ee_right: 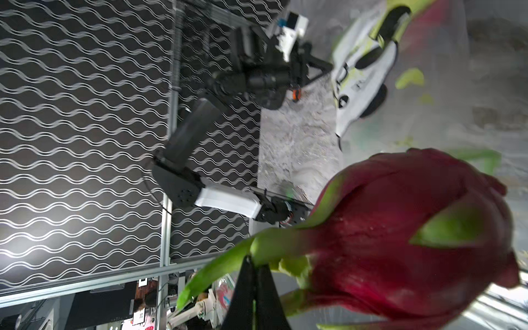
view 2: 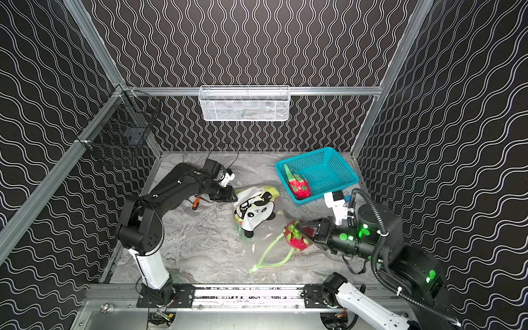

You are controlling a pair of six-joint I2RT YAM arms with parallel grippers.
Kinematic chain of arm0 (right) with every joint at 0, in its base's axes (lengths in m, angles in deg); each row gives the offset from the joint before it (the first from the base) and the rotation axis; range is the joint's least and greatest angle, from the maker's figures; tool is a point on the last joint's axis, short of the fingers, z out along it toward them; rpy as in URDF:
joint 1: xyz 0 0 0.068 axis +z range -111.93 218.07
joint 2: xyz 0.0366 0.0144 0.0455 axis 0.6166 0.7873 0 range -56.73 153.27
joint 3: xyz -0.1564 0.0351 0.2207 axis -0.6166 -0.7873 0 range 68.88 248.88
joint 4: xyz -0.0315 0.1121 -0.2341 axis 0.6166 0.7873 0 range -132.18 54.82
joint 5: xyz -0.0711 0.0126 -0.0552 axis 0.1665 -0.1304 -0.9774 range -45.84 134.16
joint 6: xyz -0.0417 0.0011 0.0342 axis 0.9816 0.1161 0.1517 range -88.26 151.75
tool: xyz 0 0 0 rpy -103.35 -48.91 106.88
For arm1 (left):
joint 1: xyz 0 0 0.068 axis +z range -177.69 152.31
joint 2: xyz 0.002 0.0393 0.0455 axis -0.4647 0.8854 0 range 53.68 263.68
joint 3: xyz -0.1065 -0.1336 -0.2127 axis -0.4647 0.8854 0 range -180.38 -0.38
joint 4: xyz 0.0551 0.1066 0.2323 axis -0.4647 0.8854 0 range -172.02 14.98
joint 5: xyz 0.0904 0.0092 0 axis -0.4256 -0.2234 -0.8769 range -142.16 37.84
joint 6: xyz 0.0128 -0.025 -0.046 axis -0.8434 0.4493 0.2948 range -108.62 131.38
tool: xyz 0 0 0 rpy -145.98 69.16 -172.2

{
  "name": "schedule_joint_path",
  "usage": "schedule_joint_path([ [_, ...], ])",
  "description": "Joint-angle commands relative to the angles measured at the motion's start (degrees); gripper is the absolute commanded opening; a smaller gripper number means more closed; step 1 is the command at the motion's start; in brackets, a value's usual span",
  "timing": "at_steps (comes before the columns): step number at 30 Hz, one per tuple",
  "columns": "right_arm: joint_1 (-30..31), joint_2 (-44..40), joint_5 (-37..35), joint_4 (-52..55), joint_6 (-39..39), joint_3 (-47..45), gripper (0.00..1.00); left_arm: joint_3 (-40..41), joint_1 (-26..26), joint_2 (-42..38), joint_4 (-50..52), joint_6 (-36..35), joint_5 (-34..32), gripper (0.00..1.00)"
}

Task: Open the zip-top bag and take out the dragon fruit
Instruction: Pick up the dragon fruit from the zipper food storage bag, then place the dragon fruit in the basket.

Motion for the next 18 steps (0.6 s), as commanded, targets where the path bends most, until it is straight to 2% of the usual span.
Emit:
schedule_joint_path([
  [1, -0.01, 3.99, -5.34, -2.26, 3.20, 5.57, 0.00, 0.73, -0.15, -1.64, 0.86, -0.84, -1.25, 0.41],
  [6, -0.09, 11.92, -17.42, -8.03, 8.01, 7.95, 0.00, 3.37, -0.15, -5.43, 0.13, 0.24, -1.78, 0.53],
  [8, -1.31, 15.28, -19.92, -11.67, 10.80, 6.75, 0.00, 4.17, -0.15, -7.84, 0.23, 0.43, -1.79, 0.59],
  [9, -4.55, 17.09, -19.20, -13.19, 12.64, 5.99, 0.00, 4.69, -0.15, -9.43, 0.26, 0.58, -1.78, 0.64],
  [11, -14.17, 21.19, -10.69, -17.88, 14.70, 4.18, 0.00, 5.36, -0.15, -12.47, 0.93, 1.00, -1.81, 0.72],
  [12, -18.46, 22.86, -6.54, -22.31, 14.73, 2.06, 0.00, 5.60, -0.15, -14.11, 1.72, 0.97, -1.71, 0.73],
  [14, -24.02, 26.71, -3.50, -27.95, 16.23, 0.48, 0.00, 6.16, -0.20, -16.83, 3.58, 0.79, -1.66, 0.75],
  [18, -33.20, 38.70, 2.74, -31.00, 21.63, 7.05, 0.00, 7.97, -0.80, -21.86, 7.08, 1.07, -2.77, 0.76],
])
